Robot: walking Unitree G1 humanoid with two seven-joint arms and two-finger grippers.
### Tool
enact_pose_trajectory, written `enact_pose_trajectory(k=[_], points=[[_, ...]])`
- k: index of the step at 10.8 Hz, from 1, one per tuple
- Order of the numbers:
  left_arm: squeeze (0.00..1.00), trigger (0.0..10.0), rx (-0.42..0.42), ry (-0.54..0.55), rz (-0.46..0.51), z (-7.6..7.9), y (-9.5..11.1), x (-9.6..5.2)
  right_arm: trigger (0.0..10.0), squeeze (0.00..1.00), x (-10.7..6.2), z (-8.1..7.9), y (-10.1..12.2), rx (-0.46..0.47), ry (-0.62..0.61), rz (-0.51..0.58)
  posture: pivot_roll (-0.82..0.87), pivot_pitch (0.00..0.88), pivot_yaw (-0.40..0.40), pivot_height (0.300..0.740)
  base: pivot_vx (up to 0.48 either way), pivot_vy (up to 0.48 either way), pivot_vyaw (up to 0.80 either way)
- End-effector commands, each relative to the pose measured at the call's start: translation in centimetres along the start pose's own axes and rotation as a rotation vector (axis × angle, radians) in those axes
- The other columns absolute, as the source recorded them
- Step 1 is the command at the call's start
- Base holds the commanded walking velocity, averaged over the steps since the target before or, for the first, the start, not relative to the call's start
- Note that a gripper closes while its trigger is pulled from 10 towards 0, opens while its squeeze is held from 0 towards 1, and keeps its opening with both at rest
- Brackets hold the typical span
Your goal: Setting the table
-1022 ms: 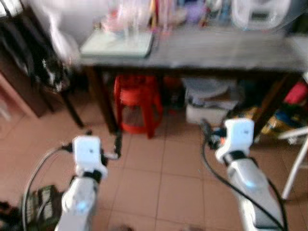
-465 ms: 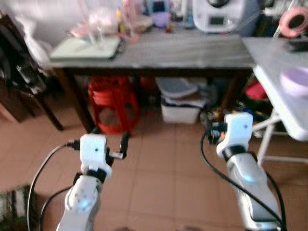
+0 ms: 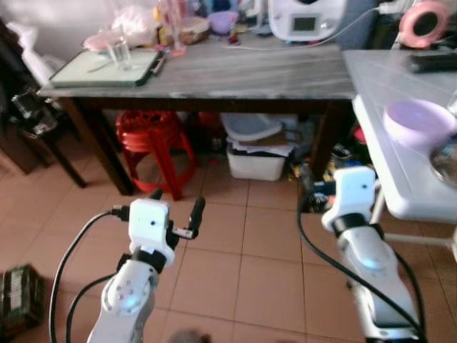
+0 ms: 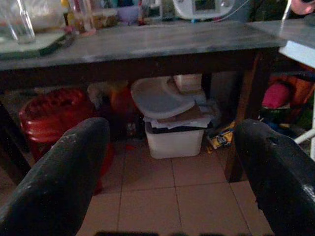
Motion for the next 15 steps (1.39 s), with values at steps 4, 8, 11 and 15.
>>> enact_pose_trajectory(k=[4, 8, 11, 15], points=[[0.0, 10.0, -0.049, -0.022, 0.016, 0.0, 0.27, -0.11, 10.0, 0.0, 0.63, -0.16, 0.46, -0.022, -0.014, 0.009, -0.02, 0.076, 0.056, 0.74, 0.434, 0.0, 0.0], [0.0, 10.0, -0.067, 0.005, -0.023, -0.61, -0.45, 0.02, 10.0, 0.0, 0.52, -0.68, 0.42, 0.08, 0.012, 0.003, -0.03, 0.069, 0.057, 0.74, 0.106, 0.0, 0.0], [0.0, 10.0, -0.096, 0.006, -0.025, -0.44, -0.54, -0.02, 10.0, 0.0, 0.45, -0.59, 0.26, 0.079, 0.019, -0.007, -0.03, 0.059, 0.046, 0.74, 0.0, 0.0, -0.8], [0.0, 10.0, -0.136, 0.002, -0.015, -0.55, -0.21, -0.31, 10.0, 0.0, 0.78, -0.78, 0.91, 0.064, 0.037, 0.022, -0.02, 0.091, 0.038, 0.74, 0.0, -0.225, -0.4]])
Point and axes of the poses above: a point about 5 cm out from each wrist's last joint towards the gripper, its own x axis pointing out of the wrist towards the gripper, its own y axis along the axis of the wrist's last joint, z = x × y, the point moved 3 cm from there along x, pointing out of the wrist towards the gripper, and after that the axes turned 13 degrees about x, right-handed, at the moved point
